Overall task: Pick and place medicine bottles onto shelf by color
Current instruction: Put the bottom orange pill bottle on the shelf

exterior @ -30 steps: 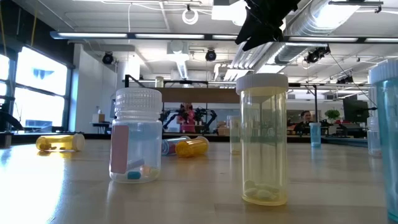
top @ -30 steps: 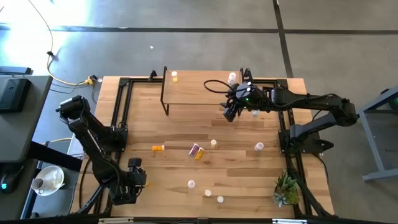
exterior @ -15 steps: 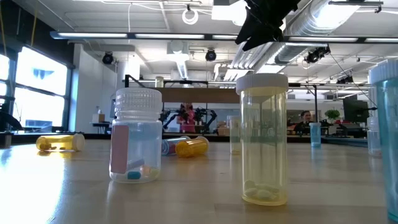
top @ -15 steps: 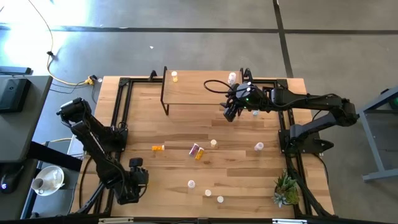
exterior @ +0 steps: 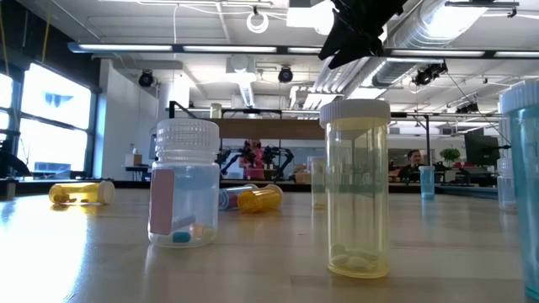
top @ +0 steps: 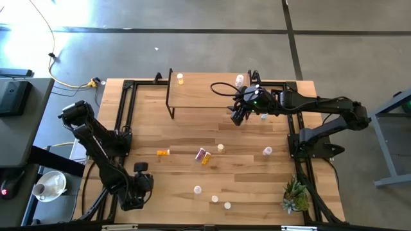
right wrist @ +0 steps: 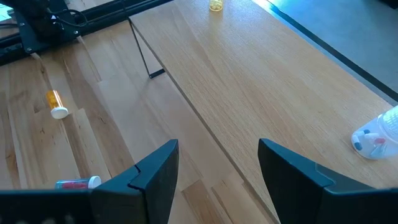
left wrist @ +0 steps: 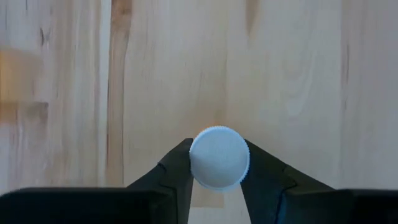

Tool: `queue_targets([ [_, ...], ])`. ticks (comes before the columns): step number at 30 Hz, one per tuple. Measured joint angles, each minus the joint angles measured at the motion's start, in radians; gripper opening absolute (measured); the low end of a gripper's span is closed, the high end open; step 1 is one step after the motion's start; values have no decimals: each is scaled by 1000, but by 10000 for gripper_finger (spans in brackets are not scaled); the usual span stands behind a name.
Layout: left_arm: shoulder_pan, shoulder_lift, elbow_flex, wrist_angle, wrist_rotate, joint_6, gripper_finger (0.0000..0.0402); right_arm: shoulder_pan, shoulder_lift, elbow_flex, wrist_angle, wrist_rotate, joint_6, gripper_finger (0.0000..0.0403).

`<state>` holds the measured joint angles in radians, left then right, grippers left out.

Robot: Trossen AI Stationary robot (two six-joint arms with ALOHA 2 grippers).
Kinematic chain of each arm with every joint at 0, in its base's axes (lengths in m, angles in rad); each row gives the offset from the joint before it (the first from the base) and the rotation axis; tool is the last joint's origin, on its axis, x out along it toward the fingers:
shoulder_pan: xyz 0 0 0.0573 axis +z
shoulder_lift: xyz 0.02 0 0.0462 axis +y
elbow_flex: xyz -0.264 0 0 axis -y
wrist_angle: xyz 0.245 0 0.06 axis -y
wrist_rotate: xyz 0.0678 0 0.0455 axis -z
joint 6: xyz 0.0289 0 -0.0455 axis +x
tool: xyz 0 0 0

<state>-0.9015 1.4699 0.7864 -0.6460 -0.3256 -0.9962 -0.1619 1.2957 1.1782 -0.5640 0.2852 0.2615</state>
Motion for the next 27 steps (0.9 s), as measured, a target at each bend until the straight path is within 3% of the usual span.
queue_targets([
  [5,73,-55,0,-19,0,87,114,0,0,0,0,0,0,210],
  [11,228,-163,0,-19,2,307,106,0,0,0,0,0,-35,210],
  [21,604,-338,6,37,51,760,106,0,0,0,0,0,-58,210],
  [27,862,-356,106,31,116,989,104,0,0,0,1,0,-60,210],
])
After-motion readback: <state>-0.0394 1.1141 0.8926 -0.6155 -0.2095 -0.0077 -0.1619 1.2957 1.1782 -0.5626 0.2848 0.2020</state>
